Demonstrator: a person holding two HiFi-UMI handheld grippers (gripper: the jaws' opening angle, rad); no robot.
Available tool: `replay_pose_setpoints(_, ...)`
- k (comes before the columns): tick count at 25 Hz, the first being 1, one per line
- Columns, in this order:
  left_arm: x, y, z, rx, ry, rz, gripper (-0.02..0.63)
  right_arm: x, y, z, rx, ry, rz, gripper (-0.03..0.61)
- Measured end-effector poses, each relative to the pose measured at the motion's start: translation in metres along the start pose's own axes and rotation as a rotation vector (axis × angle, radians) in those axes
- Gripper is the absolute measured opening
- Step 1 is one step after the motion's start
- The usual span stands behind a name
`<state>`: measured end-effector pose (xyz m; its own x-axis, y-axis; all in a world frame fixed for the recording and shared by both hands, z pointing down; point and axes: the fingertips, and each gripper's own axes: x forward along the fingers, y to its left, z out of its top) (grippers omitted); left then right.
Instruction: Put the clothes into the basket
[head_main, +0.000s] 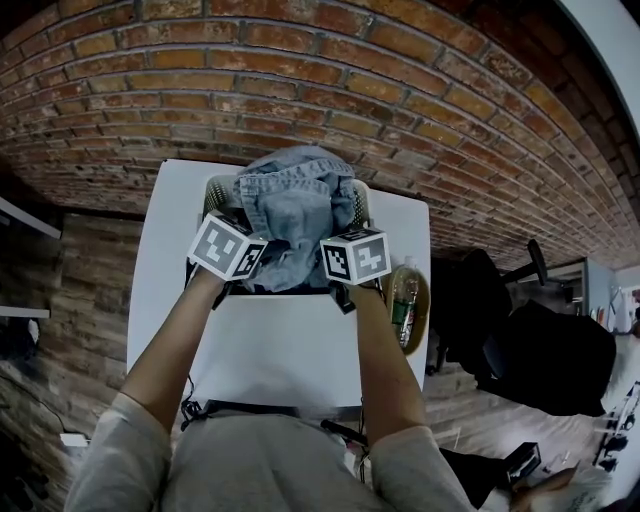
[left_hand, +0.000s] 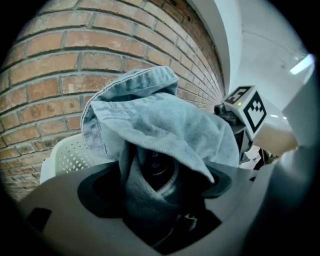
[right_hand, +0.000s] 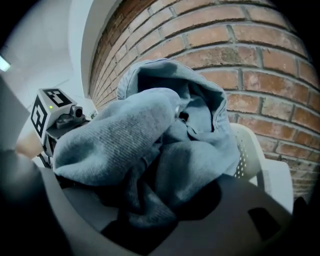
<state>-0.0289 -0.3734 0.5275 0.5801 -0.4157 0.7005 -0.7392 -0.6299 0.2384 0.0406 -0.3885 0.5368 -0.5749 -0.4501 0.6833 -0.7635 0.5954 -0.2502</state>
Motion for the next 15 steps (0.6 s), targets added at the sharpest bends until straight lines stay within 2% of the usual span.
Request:
replay_pose_setpoints(8, 0.018, 0.006, -0.012, -0.057, 0.052, 0.004, 0.427, 0.008, -0.013, -0.018, 0.080, 0.114, -0.028, 0.260)
replay_pose_setpoints(12, 0.025, 0.013, -0.017, -0.089, 0.055, 0.037, 0.457, 0.004, -0.024, -0.023, 0.089, 0.142, -0.090, 0.321)
replay_pose_setpoints(15, 0.021, 0.014, -0.018, -0.093, 0.055, 0.050, 0.466, -0.006, -0.026, -0.022, 0.083, 0.116, -0.119, 0.362)
